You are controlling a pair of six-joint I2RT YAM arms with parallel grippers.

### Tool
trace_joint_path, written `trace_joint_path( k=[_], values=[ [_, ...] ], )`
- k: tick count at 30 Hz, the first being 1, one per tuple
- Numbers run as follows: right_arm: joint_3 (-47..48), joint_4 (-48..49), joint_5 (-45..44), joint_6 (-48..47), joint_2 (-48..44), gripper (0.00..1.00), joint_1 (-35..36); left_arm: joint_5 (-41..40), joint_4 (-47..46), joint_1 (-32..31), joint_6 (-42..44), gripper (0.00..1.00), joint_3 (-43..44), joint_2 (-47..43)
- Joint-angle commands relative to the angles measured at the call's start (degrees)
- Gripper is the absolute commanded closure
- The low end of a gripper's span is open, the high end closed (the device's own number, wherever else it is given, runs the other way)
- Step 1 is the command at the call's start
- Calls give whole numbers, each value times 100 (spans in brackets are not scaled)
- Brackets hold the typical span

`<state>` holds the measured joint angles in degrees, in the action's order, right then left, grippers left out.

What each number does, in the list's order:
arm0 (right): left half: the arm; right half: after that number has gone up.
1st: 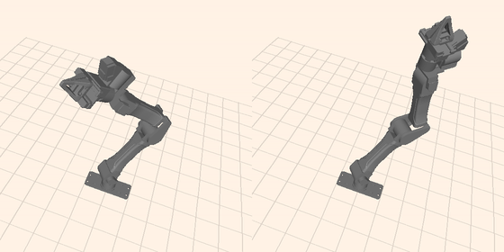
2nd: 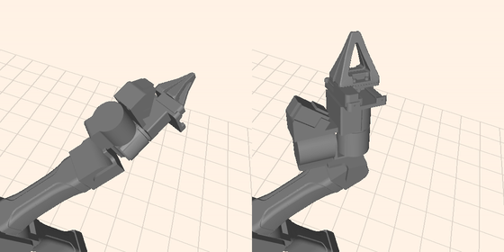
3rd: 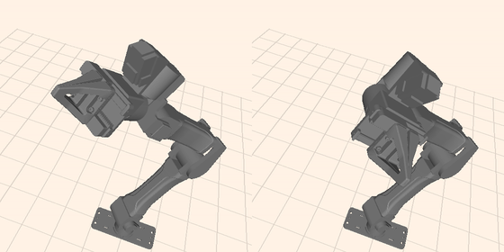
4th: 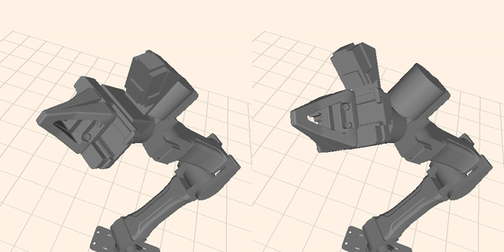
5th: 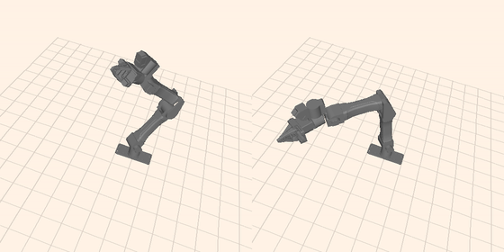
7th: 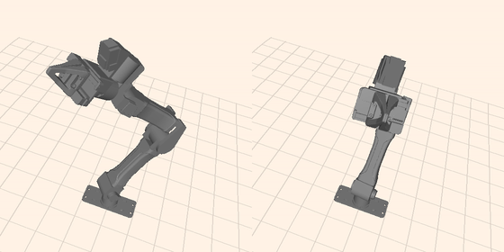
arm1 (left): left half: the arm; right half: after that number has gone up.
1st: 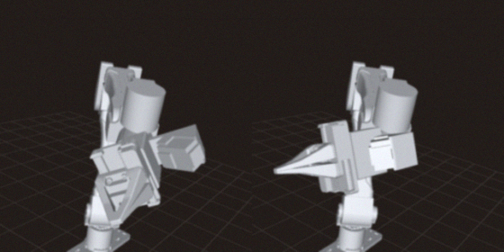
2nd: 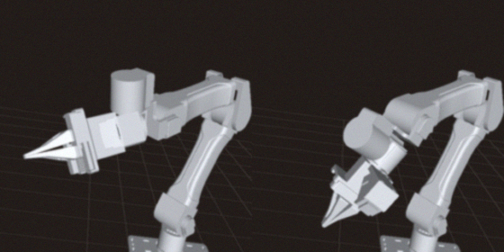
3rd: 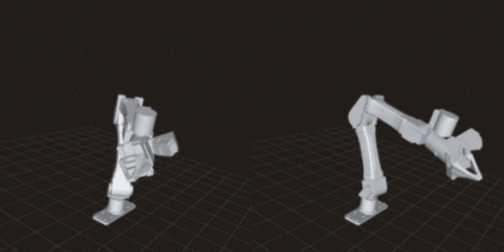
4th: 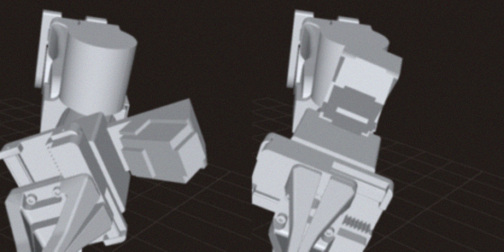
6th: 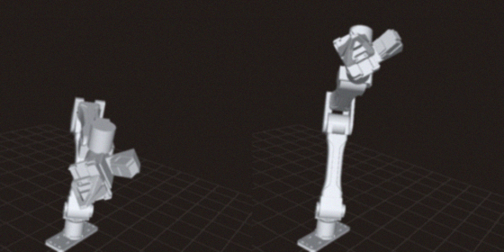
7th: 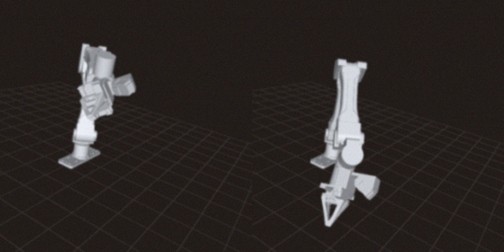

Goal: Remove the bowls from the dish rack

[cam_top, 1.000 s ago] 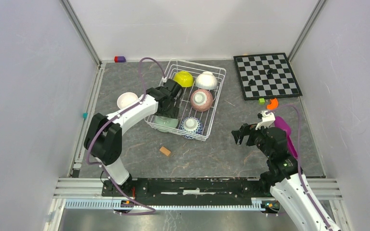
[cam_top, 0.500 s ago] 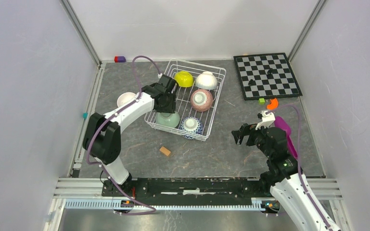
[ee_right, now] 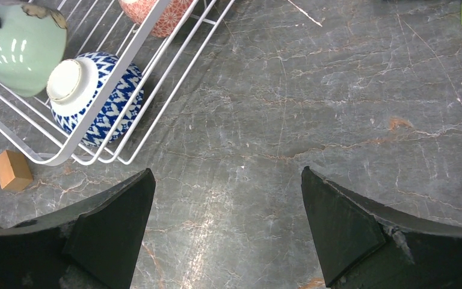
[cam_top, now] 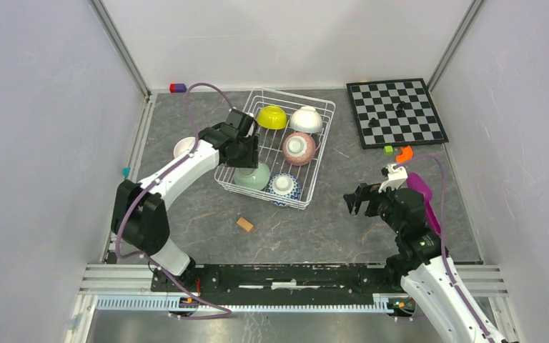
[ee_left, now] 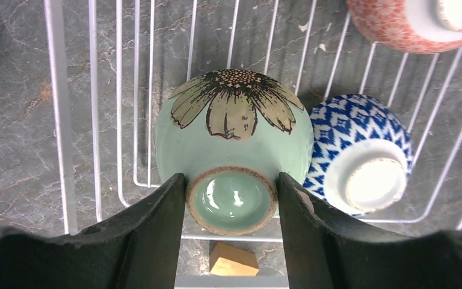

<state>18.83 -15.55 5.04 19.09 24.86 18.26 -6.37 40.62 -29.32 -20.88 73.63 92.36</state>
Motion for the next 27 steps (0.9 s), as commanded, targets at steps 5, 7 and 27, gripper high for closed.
trace_joint_path(
  k=[5,7,27],
  values=[
    [51,215,51,56,54,2,11,304,-302,42,-336,66,-45,-775],
    [53,225,53,58,48,2,4,427,-384,44,-376,66,-98,-873],
    [494,2892,1555,1480,1674,2,209,2006,-1367,143,-1001,64,-149,-717]
  ],
)
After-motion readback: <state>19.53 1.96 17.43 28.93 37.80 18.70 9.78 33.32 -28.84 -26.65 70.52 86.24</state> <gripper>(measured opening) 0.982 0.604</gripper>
